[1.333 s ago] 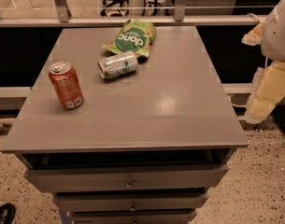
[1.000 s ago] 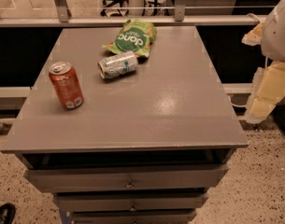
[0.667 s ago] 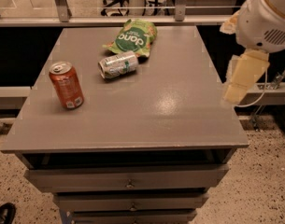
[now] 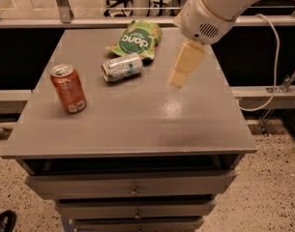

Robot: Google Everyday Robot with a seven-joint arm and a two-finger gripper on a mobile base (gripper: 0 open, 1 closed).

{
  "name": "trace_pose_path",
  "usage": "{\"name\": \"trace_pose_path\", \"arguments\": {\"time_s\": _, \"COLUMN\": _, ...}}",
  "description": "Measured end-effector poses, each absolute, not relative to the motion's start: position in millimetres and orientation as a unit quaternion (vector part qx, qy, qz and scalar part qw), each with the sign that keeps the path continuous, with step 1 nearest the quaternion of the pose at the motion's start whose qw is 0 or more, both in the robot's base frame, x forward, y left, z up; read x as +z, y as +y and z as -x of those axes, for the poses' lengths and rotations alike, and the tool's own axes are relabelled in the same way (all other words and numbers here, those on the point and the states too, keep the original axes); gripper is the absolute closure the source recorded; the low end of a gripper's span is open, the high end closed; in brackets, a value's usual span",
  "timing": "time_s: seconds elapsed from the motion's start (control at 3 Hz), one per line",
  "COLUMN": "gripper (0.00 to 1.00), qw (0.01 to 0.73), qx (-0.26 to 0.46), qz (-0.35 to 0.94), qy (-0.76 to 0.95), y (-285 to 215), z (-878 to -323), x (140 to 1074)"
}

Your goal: Place 7up can upright

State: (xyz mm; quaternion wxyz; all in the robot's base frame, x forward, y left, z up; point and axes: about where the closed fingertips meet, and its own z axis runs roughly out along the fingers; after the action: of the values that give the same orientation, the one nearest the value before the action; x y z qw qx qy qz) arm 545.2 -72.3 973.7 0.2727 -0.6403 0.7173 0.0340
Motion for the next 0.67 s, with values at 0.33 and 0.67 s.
{"name": "trace_pose_path", "arguments": {"time_s": 0.33, "gripper": 0.0, "qw": 0.275, "qx": 0.035, "qz": 0.64, "qy": 0.717, "y": -70.9, "z": -546.1, "x": 973.6}}
{"name": "trace_pose_path", "arguments": {"time_s": 0.67, "gripper": 0.0, "qw": 0.297, "qx": 0.047, "qz": 0.635, "qy": 0.711, "y": -58.4, "z": -554.3, "x": 973.3}}
